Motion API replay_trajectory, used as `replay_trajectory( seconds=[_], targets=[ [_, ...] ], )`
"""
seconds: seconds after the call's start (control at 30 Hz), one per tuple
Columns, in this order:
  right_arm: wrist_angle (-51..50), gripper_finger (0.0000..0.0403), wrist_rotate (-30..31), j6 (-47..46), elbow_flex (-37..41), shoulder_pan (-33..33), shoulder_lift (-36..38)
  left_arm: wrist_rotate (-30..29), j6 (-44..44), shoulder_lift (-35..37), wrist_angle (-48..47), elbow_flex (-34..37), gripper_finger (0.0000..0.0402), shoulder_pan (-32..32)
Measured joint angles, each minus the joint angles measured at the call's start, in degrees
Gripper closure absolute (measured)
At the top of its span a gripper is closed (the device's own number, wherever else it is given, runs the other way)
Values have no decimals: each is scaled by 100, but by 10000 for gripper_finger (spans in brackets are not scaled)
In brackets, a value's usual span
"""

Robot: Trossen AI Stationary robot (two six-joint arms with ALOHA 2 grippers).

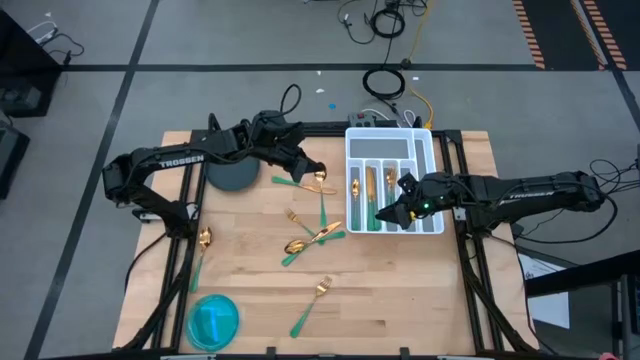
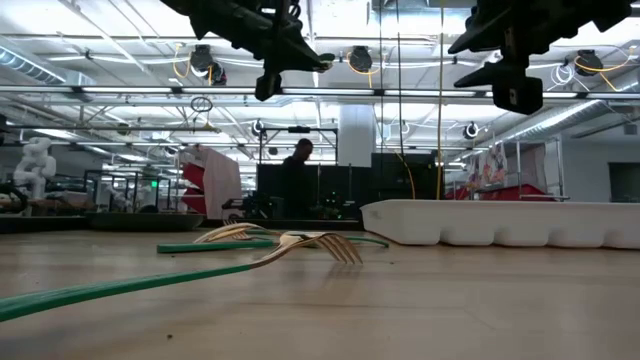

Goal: Sort silverware
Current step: Put the green spoon on the silverware organizer

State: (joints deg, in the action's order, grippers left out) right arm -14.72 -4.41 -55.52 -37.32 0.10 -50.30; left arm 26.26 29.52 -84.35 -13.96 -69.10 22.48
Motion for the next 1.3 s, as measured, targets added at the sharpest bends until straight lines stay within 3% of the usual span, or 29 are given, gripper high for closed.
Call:
replay_trajectory(
  seconds=[0.37,0.73,1.3],
  targets=[
    [-17,225,8,139,0,0,0,-134,85,-100,153,-9,395,50],
    [-19,225,12,178,0,0,-1,240,184,-946,728,-44,396,121],
    [-22,225,16,182,0,0,-2,1049,217,-2442,751,-1653,396,430]
  ],
)
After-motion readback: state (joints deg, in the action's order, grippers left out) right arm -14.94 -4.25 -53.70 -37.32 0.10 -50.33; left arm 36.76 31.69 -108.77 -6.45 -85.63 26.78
